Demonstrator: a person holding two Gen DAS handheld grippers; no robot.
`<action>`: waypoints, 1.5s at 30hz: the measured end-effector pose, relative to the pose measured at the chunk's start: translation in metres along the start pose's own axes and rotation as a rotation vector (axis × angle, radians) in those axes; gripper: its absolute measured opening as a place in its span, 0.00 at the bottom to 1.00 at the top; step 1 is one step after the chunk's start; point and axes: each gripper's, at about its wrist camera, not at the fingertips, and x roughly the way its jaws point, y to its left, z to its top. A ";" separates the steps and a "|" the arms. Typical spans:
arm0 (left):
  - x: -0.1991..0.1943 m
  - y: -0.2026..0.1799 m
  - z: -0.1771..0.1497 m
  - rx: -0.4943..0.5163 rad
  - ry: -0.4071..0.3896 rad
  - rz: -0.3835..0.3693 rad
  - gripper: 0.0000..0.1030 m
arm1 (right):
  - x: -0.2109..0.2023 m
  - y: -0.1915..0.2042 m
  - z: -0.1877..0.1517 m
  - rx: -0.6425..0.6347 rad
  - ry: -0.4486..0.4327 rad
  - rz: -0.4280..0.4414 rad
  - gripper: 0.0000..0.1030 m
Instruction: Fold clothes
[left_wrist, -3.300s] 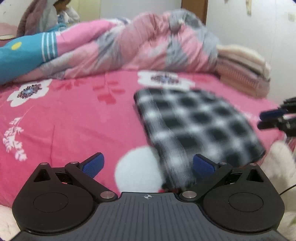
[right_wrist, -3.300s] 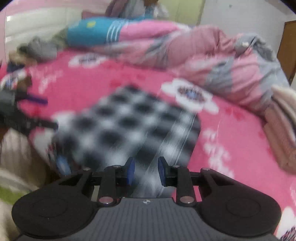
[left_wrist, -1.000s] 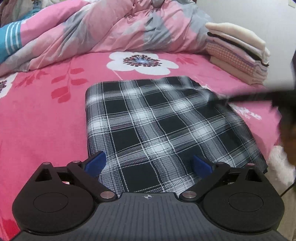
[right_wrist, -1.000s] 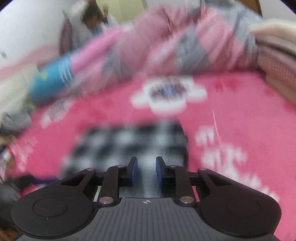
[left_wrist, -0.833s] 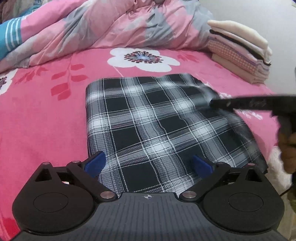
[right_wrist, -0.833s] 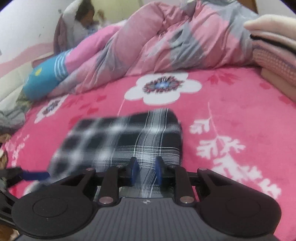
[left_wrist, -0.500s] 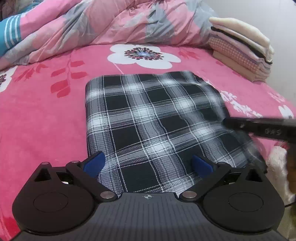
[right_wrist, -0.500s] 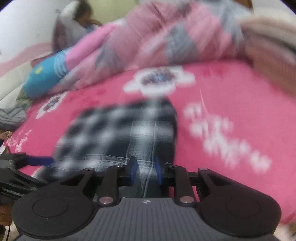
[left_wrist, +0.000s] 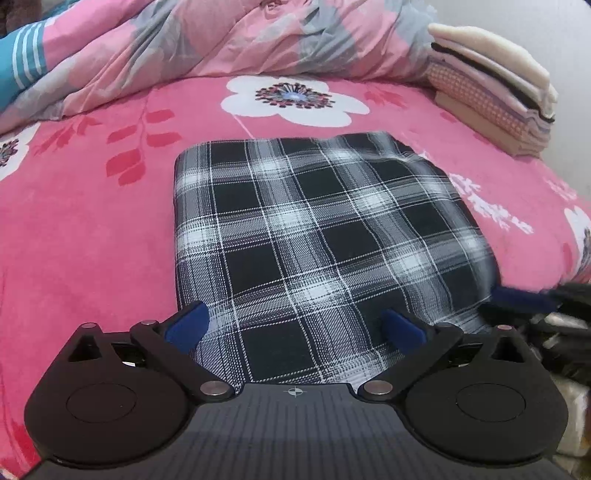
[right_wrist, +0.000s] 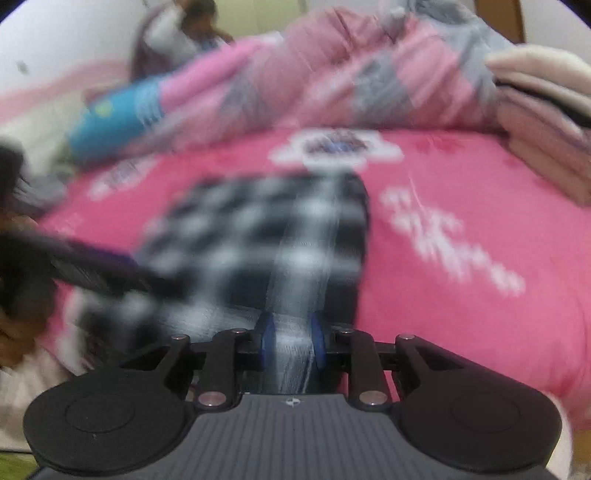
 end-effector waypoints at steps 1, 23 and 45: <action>0.000 -0.001 0.000 0.002 0.005 0.006 1.00 | -0.004 0.002 0.000 0.002 -0.011 -0.009 0.25; 0.001 -0.008 0.003 0.005 0.040 0.054 1.00 | -0.037 0.029 0.014 -0.085 -0.062 -0.078 0.25; 0.001 -0.010 0.003 0.010 0.044 0.059 1.00 | -0.041 0.011 -0.001 0.026 -0.007 -0.094 0.29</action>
